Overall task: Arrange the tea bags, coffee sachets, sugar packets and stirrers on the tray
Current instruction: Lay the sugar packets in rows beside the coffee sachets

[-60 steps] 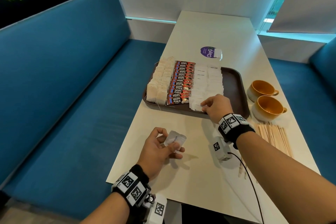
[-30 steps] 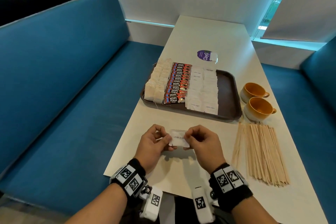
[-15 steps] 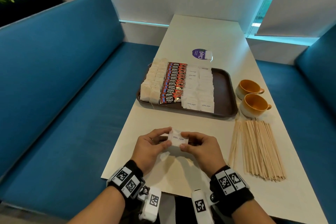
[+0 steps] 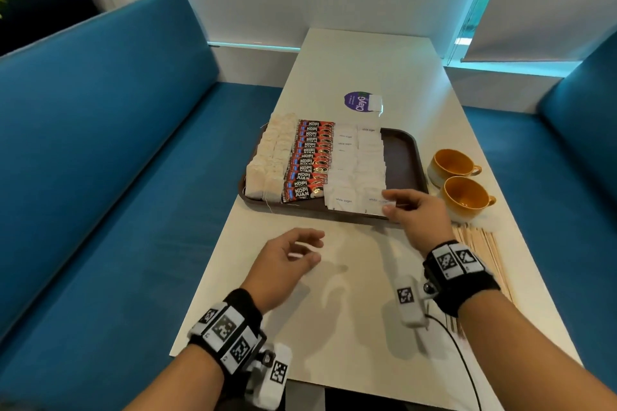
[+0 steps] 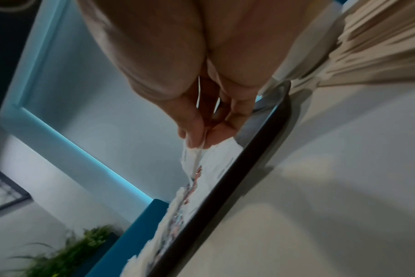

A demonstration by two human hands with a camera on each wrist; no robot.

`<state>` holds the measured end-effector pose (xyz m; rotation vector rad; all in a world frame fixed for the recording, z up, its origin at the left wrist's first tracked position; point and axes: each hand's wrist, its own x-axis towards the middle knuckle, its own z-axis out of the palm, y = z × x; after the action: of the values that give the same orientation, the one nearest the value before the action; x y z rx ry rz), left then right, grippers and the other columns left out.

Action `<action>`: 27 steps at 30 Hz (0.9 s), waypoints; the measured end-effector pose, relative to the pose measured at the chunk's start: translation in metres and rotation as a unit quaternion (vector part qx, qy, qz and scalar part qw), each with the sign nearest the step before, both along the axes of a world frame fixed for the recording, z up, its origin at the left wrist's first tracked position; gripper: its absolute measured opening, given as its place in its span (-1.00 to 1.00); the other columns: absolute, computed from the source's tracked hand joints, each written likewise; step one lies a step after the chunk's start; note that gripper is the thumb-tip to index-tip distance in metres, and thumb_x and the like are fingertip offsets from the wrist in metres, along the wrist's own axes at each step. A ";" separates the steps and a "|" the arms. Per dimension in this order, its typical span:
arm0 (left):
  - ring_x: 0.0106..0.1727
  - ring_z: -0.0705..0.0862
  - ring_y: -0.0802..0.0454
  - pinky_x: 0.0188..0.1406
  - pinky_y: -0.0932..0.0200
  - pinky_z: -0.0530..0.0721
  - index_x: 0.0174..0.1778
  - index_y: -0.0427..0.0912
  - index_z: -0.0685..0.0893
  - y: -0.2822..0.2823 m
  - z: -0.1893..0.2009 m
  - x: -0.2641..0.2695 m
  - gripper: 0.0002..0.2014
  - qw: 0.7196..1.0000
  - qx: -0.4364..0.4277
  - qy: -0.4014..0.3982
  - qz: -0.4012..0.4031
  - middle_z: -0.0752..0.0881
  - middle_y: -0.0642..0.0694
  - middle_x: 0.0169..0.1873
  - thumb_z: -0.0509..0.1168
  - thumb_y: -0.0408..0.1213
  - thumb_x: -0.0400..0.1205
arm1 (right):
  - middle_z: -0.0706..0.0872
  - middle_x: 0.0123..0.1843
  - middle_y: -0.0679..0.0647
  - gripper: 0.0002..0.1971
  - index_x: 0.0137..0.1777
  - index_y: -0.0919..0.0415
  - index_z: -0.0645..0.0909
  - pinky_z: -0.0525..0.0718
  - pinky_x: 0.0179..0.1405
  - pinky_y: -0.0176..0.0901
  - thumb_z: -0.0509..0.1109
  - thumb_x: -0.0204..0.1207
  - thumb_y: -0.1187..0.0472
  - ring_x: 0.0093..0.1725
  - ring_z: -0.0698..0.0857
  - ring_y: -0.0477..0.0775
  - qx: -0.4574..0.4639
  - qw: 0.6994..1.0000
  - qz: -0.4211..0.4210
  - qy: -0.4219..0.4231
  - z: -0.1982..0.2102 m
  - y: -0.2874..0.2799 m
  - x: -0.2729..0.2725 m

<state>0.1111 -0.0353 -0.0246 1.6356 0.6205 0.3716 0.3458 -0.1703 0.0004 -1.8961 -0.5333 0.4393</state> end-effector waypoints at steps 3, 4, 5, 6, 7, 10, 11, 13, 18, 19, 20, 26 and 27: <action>0.12 0.69 0.18 0.05 0.37 0.65 0.25 0.11 0.75 0.015 0.020 0.029 -0.71 0.993 0.112 0.044 -0.014 0.74 0.15 0.16 0.46 -0.31 0.66 | 0.82 -0.07 -0.03 -0.77 0.13 0.01 0.84 0.77 0.14 -0.16 0.61 0.52 0.27 -0.06 0.77 -0.08 -0.054 0.998 0.016 -0.026 -0.006 0.008 0.019; 0.19 0.64 0.17 0.16 0.32 0.63 0.31 0.11 0.72 0.019 0.024 0.040 -0.69 0.982 0.164 0.082 -0.035 0.68 0.15 0.24 0.46 -0.24 0.66 | 0.80 -0.08 -0.05 -0.79 0.12 0.01 0.84 0.75 0.14 -0.17 0.61 0.52 0.25 -0.05 0.76 -0.08 -0.078 0.996 0.025 -0.042 -0.008 0.011 0.022; 0.30 0.58 0.13 0.33 0.21 0.59 0.40 0.09 0.67 0.023 0.027 0.050 -0.64 0.967 0.214 0.125 -0.063 0.62 0.14 0.32 0.45 -0.17 0.67 | 0.79 -0.09 -0.07 -0.80 0.12 0.01 0.84 0.73 0.14 -0.19 0.60 0.53 0.24 -0.05 0.74 -0.10 -0.101 0.993 0.035 -0.056 -0.010 0.014 0.025; 0.42 0.48 0.07 0.50 0.09 0.50 0.48 0.07 0.61 0.025 0.029 0.061 -0.57 0.948 0.256 0.165 -0.091 0.54 0.11 0.41 0.43 -0.12 0.67 | 0.78 -0.09 -0.09 -0.81 0.11 0.01 0.84 0.72 0.12 -0.22 0.60 0.53 0.23 -0.05 0.73 -0.14 -0.120 0.990 0.043 -0.065 -0.011 0.016 0.026; 0.53 0.37 0.01 0.61 0.00 0.39 0.54 0.05 0.55 0.026 0.030 0.070 -0.52 0.931 0.285 0.198 -0.115 0.48 0.09 0.49 0.41 -0.08 0.68 | 0.78 -0.08 -0.11 -0.83 0.10 0.00 0.84 0.69 0.07 -0.27 0.60 0.54 0.22 -0.05 0.71 -0.17 -0.136 0.987 0.050 -0.072 -0.011 0.019 0.027; 0.63 0.19 -0.12 0.68 -0.09 0.23 0.65 0.07 0.43 0.026 0.030 0.094 -0.43 0.889 0.353 0.247 -0.158 0.36 0.08 0.63 0.35 0.01 0.70 | 0.75 -0.05 -0.11 -0.88 0.04 -0.01 0.85 0.56 -0.03 -0.32 0.55 0.58 0.22 -0.11 0.64 -0.21 -0.200 0.970 0.078 -0.110 -0.010 0.028 0.029; 0.65 0.17 -0.13 0.69 -0.13 0.22 0.66 0.09 0.41 0.025 0.028 0.100 -0.41 0.874 0.373 0.262 -0.170 0.33 0.09 0.66 0.33 0.06 0.70 | 0.70 -0.07 -0.11 -0.89 0.01 0.01 0.86 0.53 0.00 -0.29 0.54 0.59 0.22 -0.13 0.61 -0.20 -0.220 0.964 0.084 -0.124 -0.009 0.030 0.029; 0.69 0.11 -0.16 0.70 -0.22 0.20 0.68 0.11 0.38 0.024 0.021 0.107 -0.39 0.848 0.395 0.299 -0.188 0.30 0.10 0.70 0.28 0.16 0.70 | 0.57 -0.04 -0.09 -0.91 -0.05 0.02 0.86 0.49 0.05 -0.25 0.54 0.59 0.22 -0.10 0.57 -0.15 -0.232 0.960 0.078 -0.137 -0.010 0.033 0.030; 0.72 0.05 -0.16 0.66 -0.26 0.16 0.70 0.07 0.34 0.020 0.013 0.111 -0.38 0.839 0.397 0.321 -0.188 0.27 0.12 0.71 0.22 0.19 0.72 | 0.46 0.11 -0.02 -0.91 -0.11 -0.06 0.84 0.53 0.14 -0.18 0.58 0.56 0.17 0.05 0.57 -0.05 -0.234 0.959 0.072 -0.141 -0.014 0.034 0.031; 0.71 0.05 -0.15 0.65 -0.26 0.16 0.71 0.06 0.34 0.019 0.013 0.111 -0.38 0.841 0.395 0.320 -0.186 0.27 0.11 0.71 0.21 0.18 0.73 | 0.46 0.08 -0.03 -0.92 -0.09 -0.08 0.84 0.54 0.13 -0.18 0.58 0.56 0.16 0.01 0.58 -0.06 -0.232 0.959 0.073 -0.142 -0.013 0.033 0.030; 0.71 0.06 -0.15 0.65 -0.25 0.16 0.71 0.06 0.34 0.018 0.015 0.111 -0.38 0.845 0.391 0.316 -0.183 0.28 0.11 0.70 0.21 0.18 0.73 | 0.46 0.05 -0.04 -0.92 -0.06 -0.09 0.83 0.54 0.11 -0.19 0.57 0.57 0.15 -0.03 0.57 -0.09 -0.227 0.960 0.072 -0.145 -0.012 0.031 0.029; 0.45 0.42 -0.03 0.49 -0.05 0.45 0.48 0.06 0.56 -0.004 0.030 0.111 -0.62 0.914 0.332 0.181 -0.145 0.61 0.04 0.35 0.30 -0.03 0.73 | 0.69 -0.04 -0.08 -0.89 0.09 -0.10 0.76 0.57 -0.10 -0.32 0.50 0.62 0.12 -0.05 0.66 -0.15 -0.136 0.984 0.019 -0.117 0.012 -0.028 0.024; 0.29 0.53 0.01 0.33 0.04 0.55 0.39 0.04 0.61 -0.010 0.032 0.112 -0.69 0.929 0.301 0.158 -0.146 0.66 0.04 0.21 0.32 -0.08 0.73 | 0.72 -0.07 -0.08 -0.87 0.11 -0.10 0.74 0.55 -0.16 -0.36 0.50 0.62 0.14 -0.07 0.67 -0.15 -0.125 0.986 0.006 -0.107 0.019 -0.046 0.024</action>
<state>0.2230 -0.0449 0.0077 2.3755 0.5111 0.0724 0.3699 -0.2159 0.0190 -2.1977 -0.6554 0.3230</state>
